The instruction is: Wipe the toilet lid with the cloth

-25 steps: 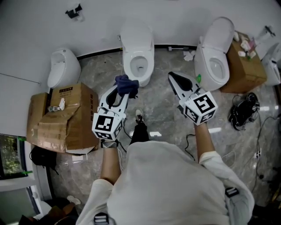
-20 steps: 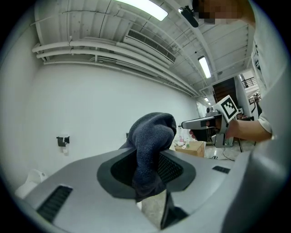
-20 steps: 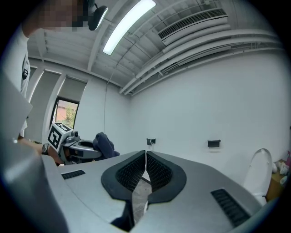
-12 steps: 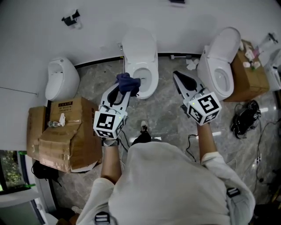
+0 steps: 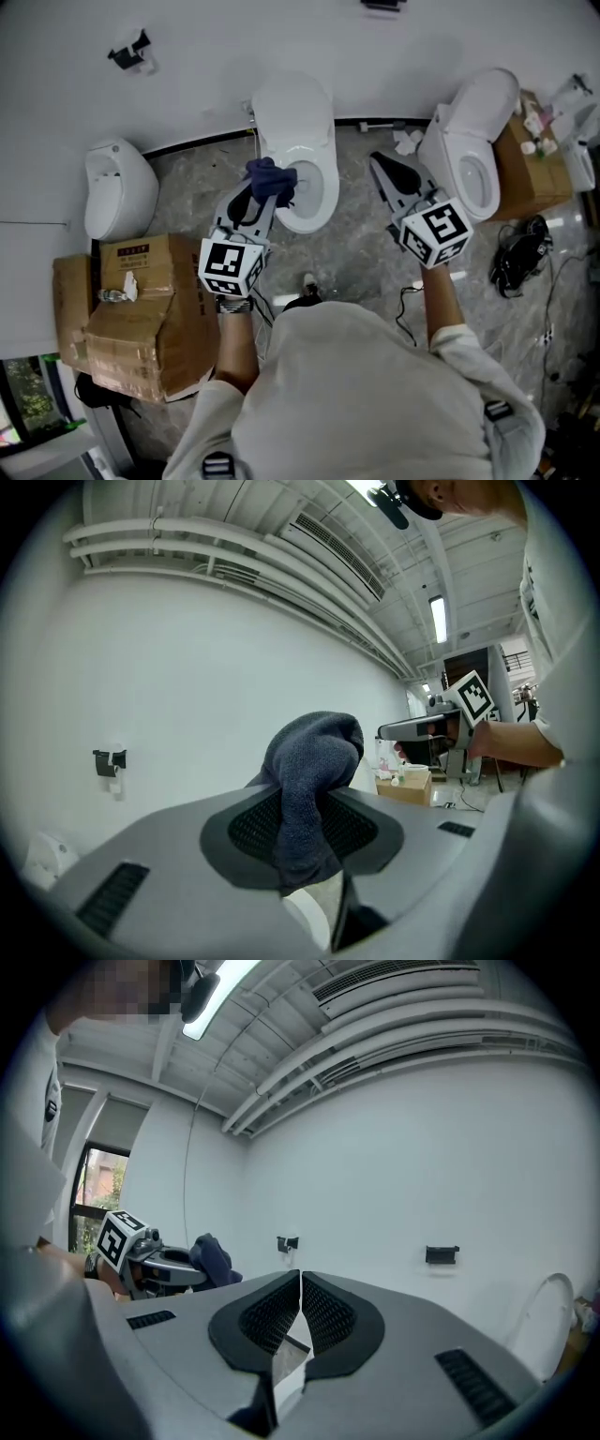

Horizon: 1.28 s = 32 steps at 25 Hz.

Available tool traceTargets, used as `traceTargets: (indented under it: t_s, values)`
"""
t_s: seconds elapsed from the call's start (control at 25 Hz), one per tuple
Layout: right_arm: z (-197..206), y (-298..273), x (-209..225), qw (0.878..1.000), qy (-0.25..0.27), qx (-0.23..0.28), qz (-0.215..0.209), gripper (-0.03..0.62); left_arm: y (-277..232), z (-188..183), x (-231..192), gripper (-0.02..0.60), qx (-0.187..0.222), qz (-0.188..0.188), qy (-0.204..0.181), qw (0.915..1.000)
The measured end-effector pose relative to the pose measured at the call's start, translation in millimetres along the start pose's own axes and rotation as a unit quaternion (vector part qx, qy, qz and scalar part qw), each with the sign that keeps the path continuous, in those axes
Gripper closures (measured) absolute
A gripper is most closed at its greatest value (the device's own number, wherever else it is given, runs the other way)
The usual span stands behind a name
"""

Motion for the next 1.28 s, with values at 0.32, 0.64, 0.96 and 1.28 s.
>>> traceTargets:
  t_s: [0.32,0.64,0.96,1.28]
  values:
    - [1,-78,32,0.999,-0.007,-0.015,0.027,0.565,-57,21,-69,0.465,-0.004,0.013,0.012,0.9998]
    - [7,-132,60,0.998,-0.005,-0.028,0.052,0.564,-105,46,-126,0.465,-0.021,0.024,0.000,0.9995]
    - [19,-173,97,0.998,-0.019,-0.033,0.045,0.563,-158,72,-161,0.463,-0.035,-0.014,0.015,0.9992]
    - [29,-222,155,1.000,-0.005,-0.023,0.011,0.563,-246,117,-185,0.463,-0.064,-0.046,0.042,0.9960]
Point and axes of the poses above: the fingertips, and each gripper's own axes: y backward along the fingers, x to its right, z out of its underside, the point moved 9 cm from there along y, backward along the fingers, and after that the axes turned 11 degrees about -y, right-handed, at the moved point
